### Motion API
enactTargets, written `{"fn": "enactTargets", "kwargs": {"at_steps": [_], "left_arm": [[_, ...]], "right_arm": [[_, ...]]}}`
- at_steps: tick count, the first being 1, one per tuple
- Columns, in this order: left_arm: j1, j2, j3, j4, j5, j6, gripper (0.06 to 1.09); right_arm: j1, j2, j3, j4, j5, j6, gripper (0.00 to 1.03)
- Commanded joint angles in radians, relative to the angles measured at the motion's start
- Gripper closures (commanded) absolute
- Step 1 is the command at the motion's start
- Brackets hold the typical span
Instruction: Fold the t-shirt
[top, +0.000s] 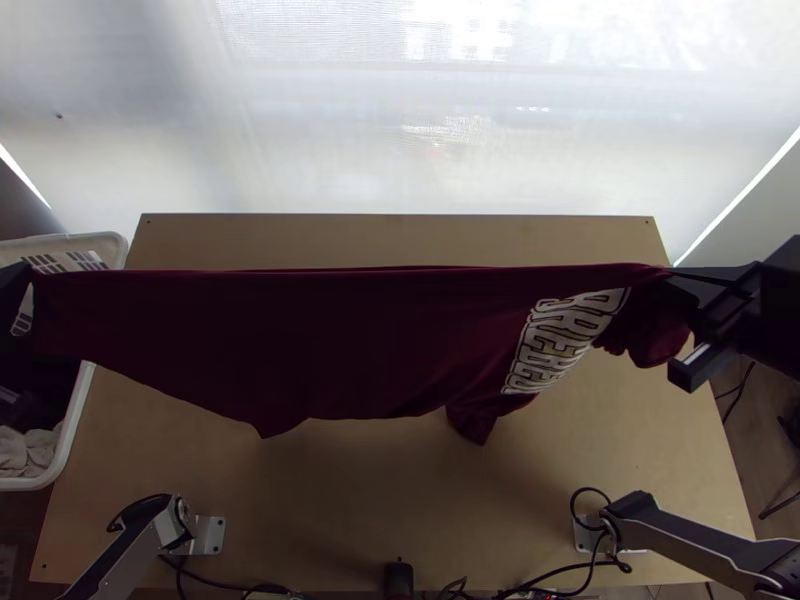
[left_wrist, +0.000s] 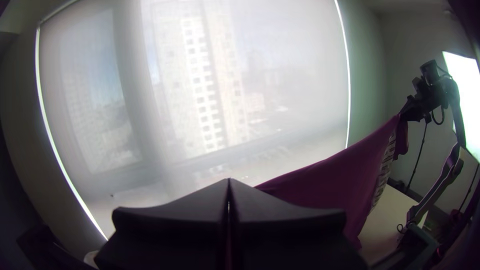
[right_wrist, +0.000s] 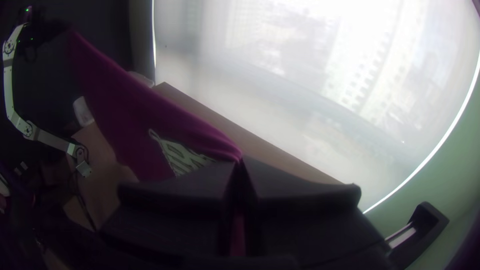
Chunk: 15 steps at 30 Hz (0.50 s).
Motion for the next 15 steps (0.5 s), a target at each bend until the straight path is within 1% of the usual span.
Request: {"fn": "enactTargets", "kwargs": {"at_steps": [1,3,5,8,15], "left_arm": [[0.068,-0.096,0.015,0.055,-0.007,-0.004,1.05],[0.087,-0.125,0.006,0.078,-0.007,-0.005,1.05],[0.093,-0.142,0.006,0.086,-0.008,-0.018,1.05],[0.114,-0.166,0.005,0.091,-0.008,-0.041,1.05],[0.136,-0.211,0.005,0.109,-0.012,-0.045,1.05]], "right_arm": [[-0.016,-0.032,0.097,0.011,0.045,0.015,1.0],[-0.02,-0.049,0.108,0.023,0.078,0.011,1.0],[-0.028,-0.07,0.108,0.031,0.092,0.011,1.0],[-0.068,-0.106,0.108,0.055,0.092,0.012,1.0],[-0.114,-0.175,0.108,0.043,0.092,0.012,1.0]]}}
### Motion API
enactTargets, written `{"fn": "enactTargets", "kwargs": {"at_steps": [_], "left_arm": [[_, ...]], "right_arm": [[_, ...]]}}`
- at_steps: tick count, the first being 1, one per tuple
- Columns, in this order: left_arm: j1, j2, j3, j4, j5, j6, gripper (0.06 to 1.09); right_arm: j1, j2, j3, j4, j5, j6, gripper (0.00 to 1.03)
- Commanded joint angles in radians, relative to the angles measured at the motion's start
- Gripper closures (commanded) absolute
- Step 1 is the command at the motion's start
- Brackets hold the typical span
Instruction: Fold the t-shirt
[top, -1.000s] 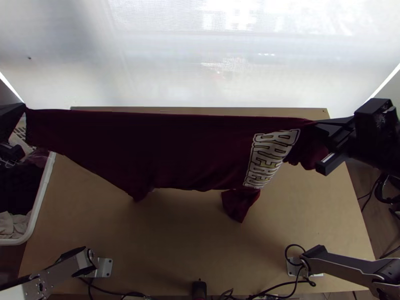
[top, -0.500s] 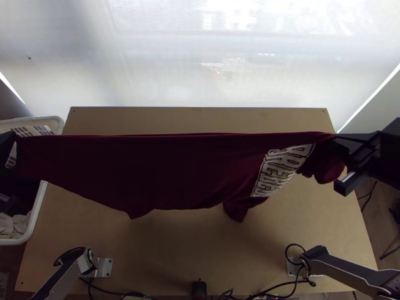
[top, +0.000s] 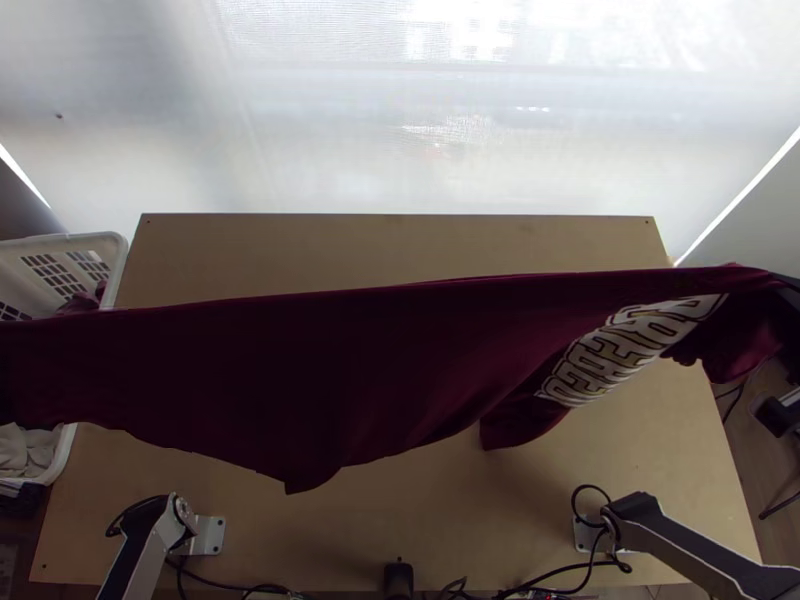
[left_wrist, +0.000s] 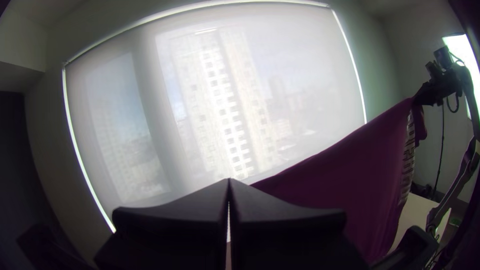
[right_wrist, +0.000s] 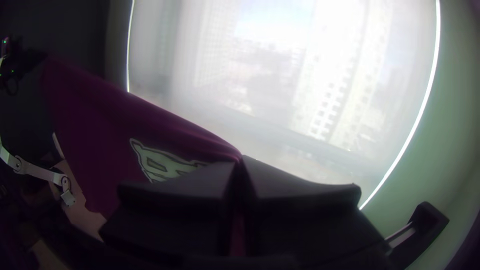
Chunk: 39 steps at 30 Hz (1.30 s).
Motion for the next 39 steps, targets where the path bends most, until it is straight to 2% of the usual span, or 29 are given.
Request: {"fn": "enactTargets", "kwargs": {"at_steps": [1,15,20,25,29,32,35,39], "left_arm": [[0.032,-0.052,-0.002,0.027,-0.007,-0.011,1.05],[0.02,-0.095,-0.045,-0.004,-0.023,-0.011,1.05],[0.038,-0.048,-0.177,0.036,-0.026,-0.034,1.05],[0.063,-0.028,-0.49,0.297,-0.026,-0.074,1.05],[0.055,0.08,-0.58,0.378,-0.029,-0.118,1.05],[-0.034,0.119,-0.659,0.475,-0.113,-0.118,1.05],[-0.216,0.149,-0.732,0.515,-0.271,-0.117,1.05],[-0.373,0.176,-0.866,0.607,-0.356,-0.141,1.05]], "right_arm": [[-0.044,-0.071,0.009,-0.003,0.012,-0.004,1.0],[-0.05,-0.114,-0.01,-0.075,0.002,0.004,1.0],[-0.011,-0.098,-0.197,-0.061,-0.033,0.008,1.0],[0.022,-0.107,-0.553,0.14,-0.031,-0.047,1.0],[0.008,-0.065,-0.741,0.303,-0.034,-0.085,1.0],[-0.018,-0.024,-0.852,0.442,-0.042,-0.12,1.0],[-0.055,0.039,-0.89,0.523,-0.067,-0.128,1.0],[-0.081,0.113,-0.922,0.579,-0.091,-0.148,1.0]]}}
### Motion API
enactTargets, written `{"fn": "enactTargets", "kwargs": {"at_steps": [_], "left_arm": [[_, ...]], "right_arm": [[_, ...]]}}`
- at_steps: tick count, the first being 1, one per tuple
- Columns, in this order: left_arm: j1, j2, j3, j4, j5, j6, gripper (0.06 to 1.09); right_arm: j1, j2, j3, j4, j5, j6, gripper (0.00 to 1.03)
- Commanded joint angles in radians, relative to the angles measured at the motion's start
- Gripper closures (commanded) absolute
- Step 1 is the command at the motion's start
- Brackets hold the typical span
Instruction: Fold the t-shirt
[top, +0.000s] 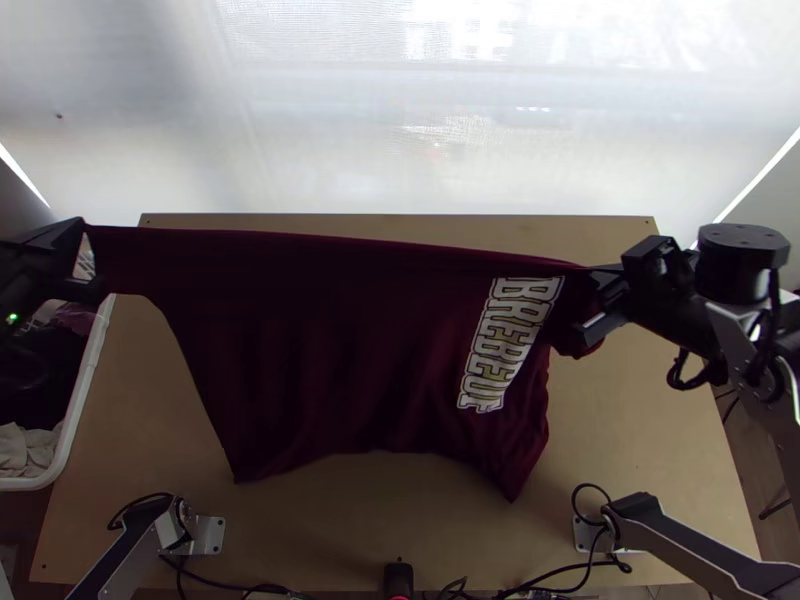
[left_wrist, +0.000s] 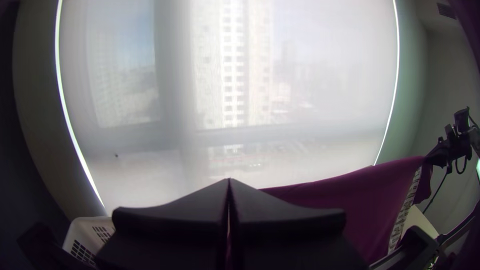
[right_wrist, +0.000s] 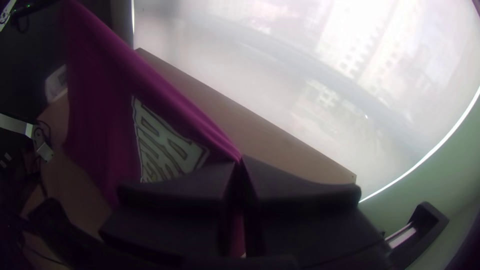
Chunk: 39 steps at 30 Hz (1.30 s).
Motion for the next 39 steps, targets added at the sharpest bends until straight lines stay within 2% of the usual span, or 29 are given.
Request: {"fn": "enactTargets", "kwargs": {"at_steps": [1,6,12,21,39], "left_arm": [[-0.258,0.078,-0.223,0.159,-0.169,-0.04,1.05],[-0.305,0.188,-0.302,0.305,-0.221,-0.058,1.05],[-0.318,0.363,-0.302,0.42,-0.224,-0.043,1.05],[-0.319,0.527,-0.289,0.526,-0.249,-0.03,1.05],[-0.319,0.805,-0.164,0.573,-0.296,-0.038,1.05]], "right_arm": [[-0.043,0.12,-0.134,0.163,-0.034,-0.036,1.0],[-0.074,0.227,-0.157,0.26,-0.034,-0.05,1.0],[-0.102,0.388,-0.121,0.341,-0.037,-0.074,1.0],[-0.109,0.617,0.027,0.364,-0.037,-0.086,1.0],[-0.132,0.951,0.286,0.385,-0.011,-0.086,1.0]]}}
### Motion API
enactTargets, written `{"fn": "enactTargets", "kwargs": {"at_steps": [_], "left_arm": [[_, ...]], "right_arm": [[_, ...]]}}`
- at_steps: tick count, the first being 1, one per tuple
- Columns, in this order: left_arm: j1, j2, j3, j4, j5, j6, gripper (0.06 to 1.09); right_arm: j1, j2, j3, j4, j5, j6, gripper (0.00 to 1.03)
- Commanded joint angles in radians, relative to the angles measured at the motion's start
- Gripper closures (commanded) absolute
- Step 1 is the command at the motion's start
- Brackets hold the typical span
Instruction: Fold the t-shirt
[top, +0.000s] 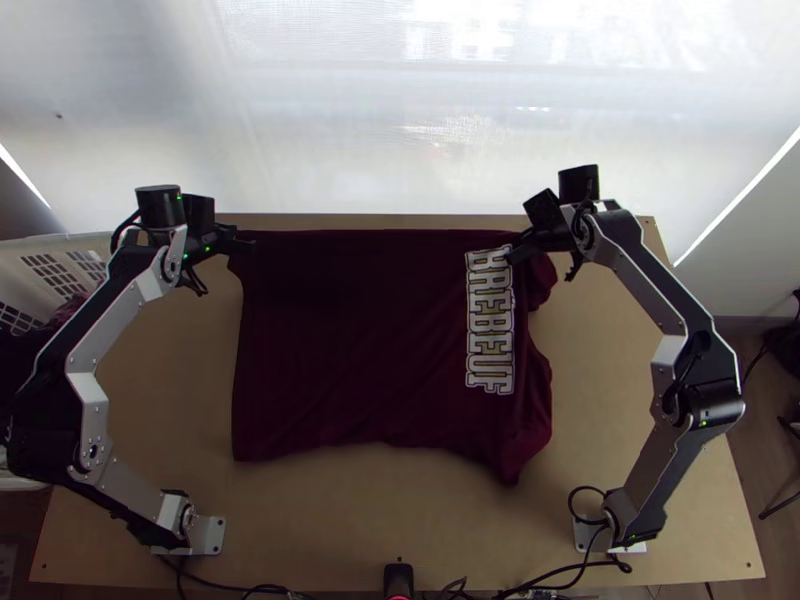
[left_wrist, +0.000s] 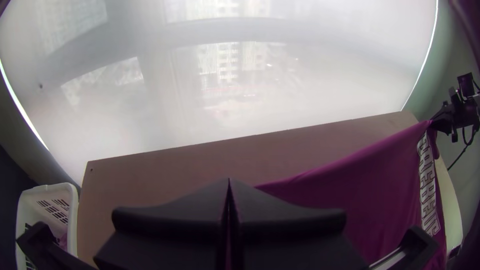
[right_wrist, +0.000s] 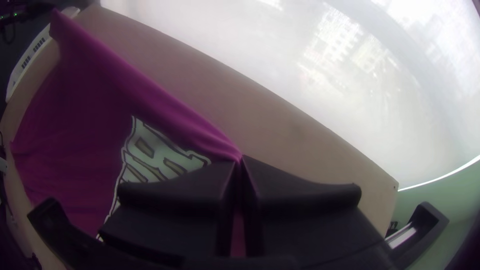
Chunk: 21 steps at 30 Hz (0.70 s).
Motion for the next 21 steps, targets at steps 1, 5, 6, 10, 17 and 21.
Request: {"fn": "enactTargets", "kwargs": {"at_steps": [1,5,6,10,17,21], "left_arm": [[-0.001,0.106,0.059,0.016,-0.024,-0.013,1.05],[-0.002,0.159,0.074,0.019,-0.037,-0.006,1.05],[-0.002,0.169,0.082,0.019,-0.044,-0.006,1.05],[-0.001,0.201,0.095,0.019,-0.049,-0.006,1.05],[-0.009,0.238,0.105,0.017,-0.052,-0.008,1.05],[-0.025,0.221,0.089,0.011,-0.054,0.001,1.05]], "right_arm": [[-0.005,0.147,0.136,0.006,0.028,0.006,1.0],[0.004,0.213,0.199,0.0,0.057,0.006,1.0],[0.005,0.222,0.215,-0.003,0.061,0.009,1.0],[0.025,0.294,0.307,-0.133,0.064,0.015,1.0],[0.062,0.317,0.311,-0.159,0.064,0.017,1.0],[0.078,0.306,0.307,-0.186,0.064,0.027,1.0]]}}
